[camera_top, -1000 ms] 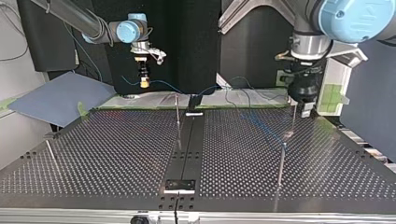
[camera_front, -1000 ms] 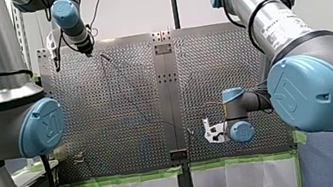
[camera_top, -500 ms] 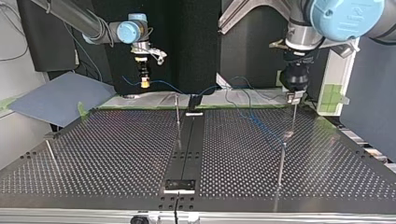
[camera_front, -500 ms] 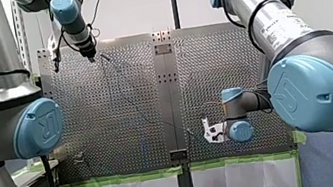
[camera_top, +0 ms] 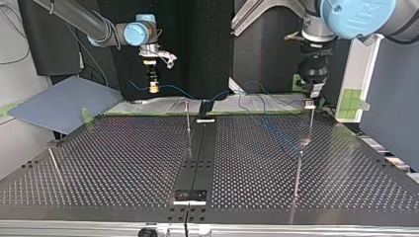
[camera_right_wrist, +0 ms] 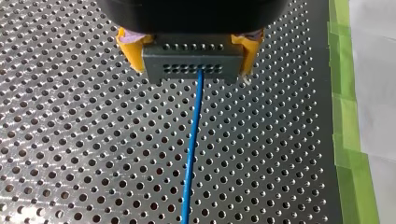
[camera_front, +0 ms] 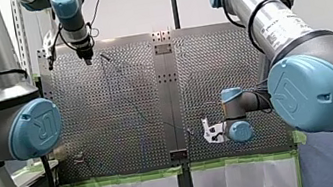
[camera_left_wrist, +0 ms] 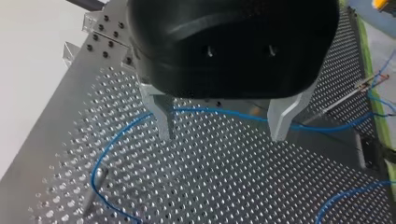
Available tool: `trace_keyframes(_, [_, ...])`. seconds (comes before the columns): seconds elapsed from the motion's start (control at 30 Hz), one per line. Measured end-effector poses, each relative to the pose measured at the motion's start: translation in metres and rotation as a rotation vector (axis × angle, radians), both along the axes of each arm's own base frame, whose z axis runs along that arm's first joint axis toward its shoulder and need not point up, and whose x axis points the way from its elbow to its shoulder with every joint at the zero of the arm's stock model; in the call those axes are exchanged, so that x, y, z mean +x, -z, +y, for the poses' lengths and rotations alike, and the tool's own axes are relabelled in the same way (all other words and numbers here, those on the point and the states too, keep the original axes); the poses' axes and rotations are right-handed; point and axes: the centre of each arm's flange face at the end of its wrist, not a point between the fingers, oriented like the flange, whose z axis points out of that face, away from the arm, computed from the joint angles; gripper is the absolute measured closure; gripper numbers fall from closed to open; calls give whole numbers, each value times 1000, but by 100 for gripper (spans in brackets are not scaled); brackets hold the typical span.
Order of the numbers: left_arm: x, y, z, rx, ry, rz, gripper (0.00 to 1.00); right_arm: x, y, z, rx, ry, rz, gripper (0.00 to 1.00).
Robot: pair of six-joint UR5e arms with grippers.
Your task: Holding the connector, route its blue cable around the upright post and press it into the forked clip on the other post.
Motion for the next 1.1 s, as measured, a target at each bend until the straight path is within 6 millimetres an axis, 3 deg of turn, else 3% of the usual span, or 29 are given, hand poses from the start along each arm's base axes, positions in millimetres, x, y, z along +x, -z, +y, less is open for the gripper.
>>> trace_keyframes(0.77, [-11,-3,-5,15,-33,-14,0,0,0,0,-1,-1,0,100])
trace_keyframes(1.1, [-6,-7,-7,28,-20,-62,0,1,0,1,-1,-2,1,100])
